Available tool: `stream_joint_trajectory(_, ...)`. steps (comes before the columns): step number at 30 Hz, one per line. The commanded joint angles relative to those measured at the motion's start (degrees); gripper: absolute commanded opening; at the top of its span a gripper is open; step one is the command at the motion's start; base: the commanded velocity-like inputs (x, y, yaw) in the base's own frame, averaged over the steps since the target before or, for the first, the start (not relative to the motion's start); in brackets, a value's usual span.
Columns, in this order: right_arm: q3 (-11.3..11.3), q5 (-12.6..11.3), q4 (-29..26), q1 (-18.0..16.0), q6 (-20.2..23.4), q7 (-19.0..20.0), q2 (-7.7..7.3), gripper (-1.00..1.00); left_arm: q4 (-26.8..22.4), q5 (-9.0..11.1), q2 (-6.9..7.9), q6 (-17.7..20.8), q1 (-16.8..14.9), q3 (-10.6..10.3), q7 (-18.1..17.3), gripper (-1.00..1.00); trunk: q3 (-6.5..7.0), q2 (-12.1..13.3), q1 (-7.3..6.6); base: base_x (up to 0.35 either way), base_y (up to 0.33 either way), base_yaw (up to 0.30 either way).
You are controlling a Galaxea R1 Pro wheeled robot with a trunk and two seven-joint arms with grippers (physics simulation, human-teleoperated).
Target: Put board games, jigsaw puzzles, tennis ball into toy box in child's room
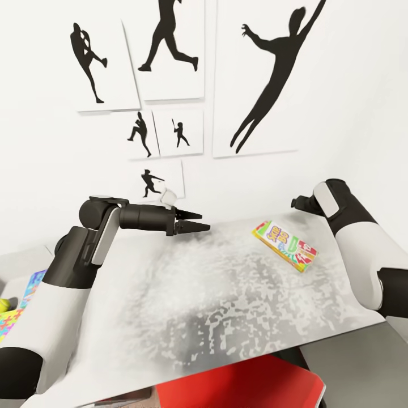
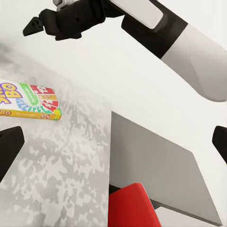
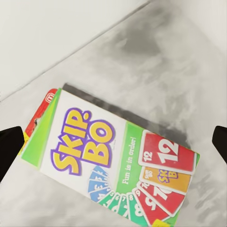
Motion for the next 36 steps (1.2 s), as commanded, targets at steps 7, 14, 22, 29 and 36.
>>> stream_joint_trajectory(7, -0.07, -0.59, -0.06, -1.21, 0.15, -0.5, 0.29, 1.0, -0.01, 0.08, 0.0, 0.31, -0.06, -0.06, -0.07, 1.0, -0.76, -0.11, 0.03, 0.0, 0.0, 0.0)
stream_joint_trajectory(14, -0.1, -0.64, -0.06, -2.94, 0.28, -0.5, 0.53, 1.0, -0.01, 0.03, 0.0, 0.31, -0.06, -0.06, -0.07, 1.0, -1.42, -0.11, 0.03, 0.0, 0.0, 0.0)
stream_joint_trajectory(22, -0.1, -0.68, -0.06, -4.56, 0.55, -0.5, 1.14, 1.0, -0.01, 0.02, 0.06, 0.31, -0.06, -0.06, -0.07, 1.0, -2.17, -0.11, 0.03, 0.0, 0.0, 0.0)
stream_joint_trajectory(29, -0.1, -0.68, -0.01, -5.24, 0.63, -0.46, 1.75, 1.0, -0.01, -0.02, 0.08, 0.31, -0.06, -0.06, -0.07, 1.0, -2.82, -0.11, 0.03, 0.0, 0.0, 0.0)
stream_joint_trajectory(36, -0.08, -0.68, -0.05, -5.51, 0.64, -0.47, 1.83, 1.0, -0.01, -0.05, 0.08, 0.31, -0.06, -0.06, -0.07, 1.0, -3.48, -0.11, 0.03, 0.0, 0.0, 0.0)
